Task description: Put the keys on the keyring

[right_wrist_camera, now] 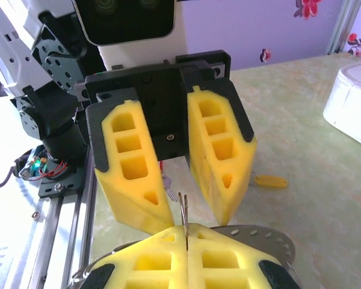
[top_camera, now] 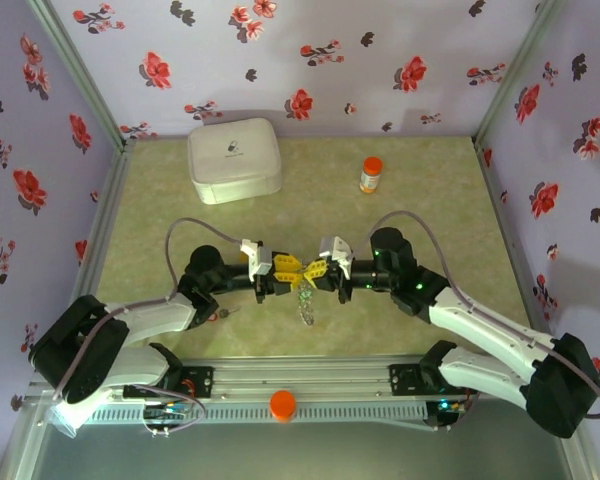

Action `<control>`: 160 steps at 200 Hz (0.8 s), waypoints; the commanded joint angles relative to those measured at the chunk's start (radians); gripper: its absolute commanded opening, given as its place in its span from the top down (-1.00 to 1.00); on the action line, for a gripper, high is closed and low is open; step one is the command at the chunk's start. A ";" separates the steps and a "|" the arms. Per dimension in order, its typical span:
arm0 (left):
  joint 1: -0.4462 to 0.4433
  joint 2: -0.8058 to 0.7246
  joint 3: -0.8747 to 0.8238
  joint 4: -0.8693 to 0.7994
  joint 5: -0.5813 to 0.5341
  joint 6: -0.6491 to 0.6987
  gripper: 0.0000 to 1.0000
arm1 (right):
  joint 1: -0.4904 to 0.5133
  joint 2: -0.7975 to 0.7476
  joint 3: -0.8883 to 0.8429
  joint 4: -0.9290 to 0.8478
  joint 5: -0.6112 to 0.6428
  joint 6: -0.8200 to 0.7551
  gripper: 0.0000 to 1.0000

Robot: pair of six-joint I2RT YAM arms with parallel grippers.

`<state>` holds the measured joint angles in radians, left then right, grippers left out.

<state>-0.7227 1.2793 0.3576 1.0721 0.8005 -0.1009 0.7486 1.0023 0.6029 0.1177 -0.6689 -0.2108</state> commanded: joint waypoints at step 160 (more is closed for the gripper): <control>-0.014 -0.134 0.141 -0.534 0.008 0.312 0.68 | 0.092 0.137 0.351 -0.551 0.150 -0.220 1.00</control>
<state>-0.7303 1.1366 0.4633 0.5491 0.7925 0.1833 0.8227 1.1233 0.8986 -0.4210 -0.5186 -0.4137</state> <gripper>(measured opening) 0.168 0.050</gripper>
